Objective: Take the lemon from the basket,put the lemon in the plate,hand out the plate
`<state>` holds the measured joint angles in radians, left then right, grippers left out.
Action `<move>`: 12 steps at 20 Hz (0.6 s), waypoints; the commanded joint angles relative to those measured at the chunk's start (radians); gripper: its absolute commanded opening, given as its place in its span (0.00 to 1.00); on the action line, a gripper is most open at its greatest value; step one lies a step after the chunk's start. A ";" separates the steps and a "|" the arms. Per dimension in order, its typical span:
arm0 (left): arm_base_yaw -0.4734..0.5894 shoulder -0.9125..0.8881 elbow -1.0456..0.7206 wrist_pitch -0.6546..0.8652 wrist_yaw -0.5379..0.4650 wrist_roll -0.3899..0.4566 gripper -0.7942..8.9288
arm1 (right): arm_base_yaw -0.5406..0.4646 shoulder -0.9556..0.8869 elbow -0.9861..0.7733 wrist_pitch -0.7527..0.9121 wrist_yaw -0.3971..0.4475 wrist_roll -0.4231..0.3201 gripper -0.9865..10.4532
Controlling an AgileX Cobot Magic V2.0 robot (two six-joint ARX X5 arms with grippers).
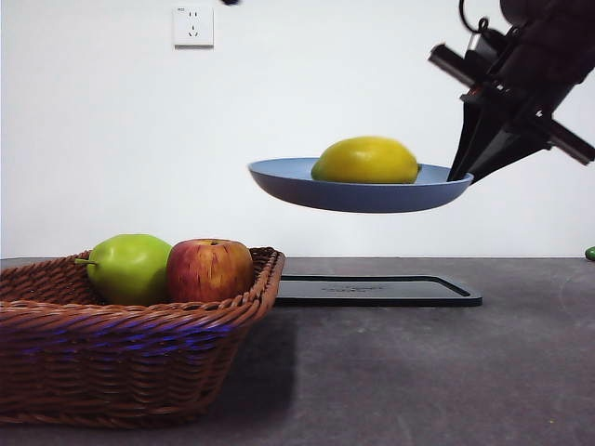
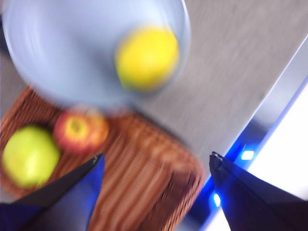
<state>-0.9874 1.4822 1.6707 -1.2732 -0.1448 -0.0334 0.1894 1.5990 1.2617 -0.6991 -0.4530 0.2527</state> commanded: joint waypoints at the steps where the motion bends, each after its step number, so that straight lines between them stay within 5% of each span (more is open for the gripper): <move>1: -0.008 -0.007 0.019 -0.046 -0.013 -0.011 0.47 | -0.026 0.110 0.133 0.000 -0.010 -0.011 0.09; 12: -0.013 -0.008 0.019 -0.015 -0.013 -0.047 0.47 | -0.100 0.525 0.433 0.097 0.036 0.072 0.09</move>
<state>-0.9878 1.4609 1.6703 -1.2980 -0.1551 -0.0658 0.0898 2.1094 1.6653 -0.6151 -0.4091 0.2985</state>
